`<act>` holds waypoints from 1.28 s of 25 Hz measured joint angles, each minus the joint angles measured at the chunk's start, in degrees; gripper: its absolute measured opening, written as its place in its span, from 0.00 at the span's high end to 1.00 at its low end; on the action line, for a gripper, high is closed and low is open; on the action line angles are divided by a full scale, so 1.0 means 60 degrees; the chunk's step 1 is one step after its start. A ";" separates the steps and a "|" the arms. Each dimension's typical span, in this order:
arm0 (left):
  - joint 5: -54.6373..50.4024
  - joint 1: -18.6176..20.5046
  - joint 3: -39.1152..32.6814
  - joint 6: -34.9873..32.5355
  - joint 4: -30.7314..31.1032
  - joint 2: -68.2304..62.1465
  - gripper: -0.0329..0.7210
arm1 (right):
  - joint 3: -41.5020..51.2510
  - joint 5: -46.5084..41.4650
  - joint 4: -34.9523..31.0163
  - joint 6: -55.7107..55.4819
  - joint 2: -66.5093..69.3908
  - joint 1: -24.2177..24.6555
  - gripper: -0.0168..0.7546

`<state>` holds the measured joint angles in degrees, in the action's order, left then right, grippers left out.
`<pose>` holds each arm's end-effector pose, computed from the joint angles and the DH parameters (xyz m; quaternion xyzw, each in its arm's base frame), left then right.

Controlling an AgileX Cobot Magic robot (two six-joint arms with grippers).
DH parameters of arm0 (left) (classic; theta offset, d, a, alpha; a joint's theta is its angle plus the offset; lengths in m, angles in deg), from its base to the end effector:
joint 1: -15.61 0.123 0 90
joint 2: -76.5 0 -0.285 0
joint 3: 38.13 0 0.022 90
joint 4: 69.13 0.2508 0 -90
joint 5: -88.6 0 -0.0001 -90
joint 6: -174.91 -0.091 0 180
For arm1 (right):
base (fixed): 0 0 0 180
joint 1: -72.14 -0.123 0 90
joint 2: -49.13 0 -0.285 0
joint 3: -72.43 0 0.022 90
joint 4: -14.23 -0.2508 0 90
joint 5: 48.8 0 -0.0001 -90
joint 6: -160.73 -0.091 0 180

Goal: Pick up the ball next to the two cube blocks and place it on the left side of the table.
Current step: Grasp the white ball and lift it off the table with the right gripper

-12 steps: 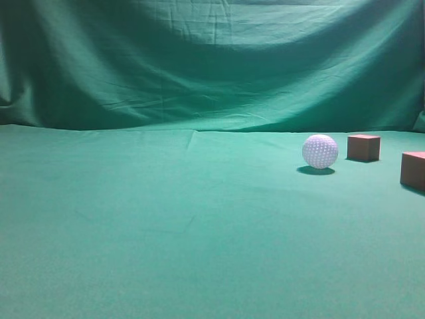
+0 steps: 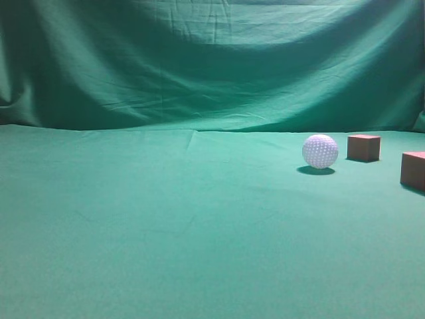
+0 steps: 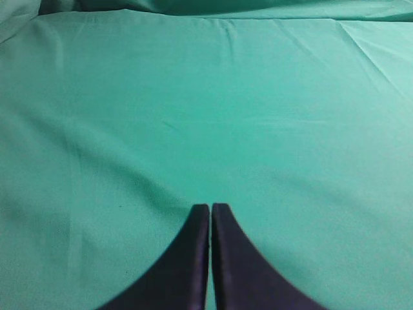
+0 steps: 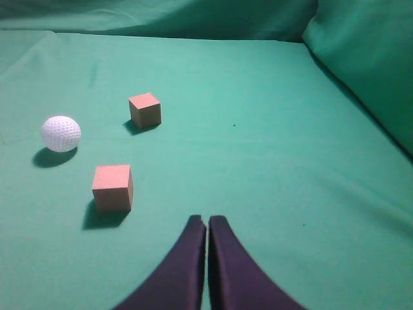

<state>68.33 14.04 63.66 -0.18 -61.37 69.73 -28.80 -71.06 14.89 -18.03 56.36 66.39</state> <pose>0.0527 0.0028 0.1767 0.0131 0.7936 0.0228 0.6079 0.0521 0.0048 0.1697 -0.0524 0.8086 0.0182 0.5857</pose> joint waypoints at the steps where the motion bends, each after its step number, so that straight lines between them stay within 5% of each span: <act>1: 0.0000 0.0000 0.0000 0.0000 0.0000 0.0000 0.96 | 0.0000 0.0000 0.0000 0.0000 0.0000 0.0000 0.98; 32: 0.0000 0.0000 0.0000 0.0000 0.0000 0.0000 0.96 | 0.0007 0.0692 -0.0355 0.0004 0.0000 0.0000 0.98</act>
<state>68.33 14.04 63.66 -0.18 -61.37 69.73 -28.76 -66.91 12.76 -18.00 56.36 66.39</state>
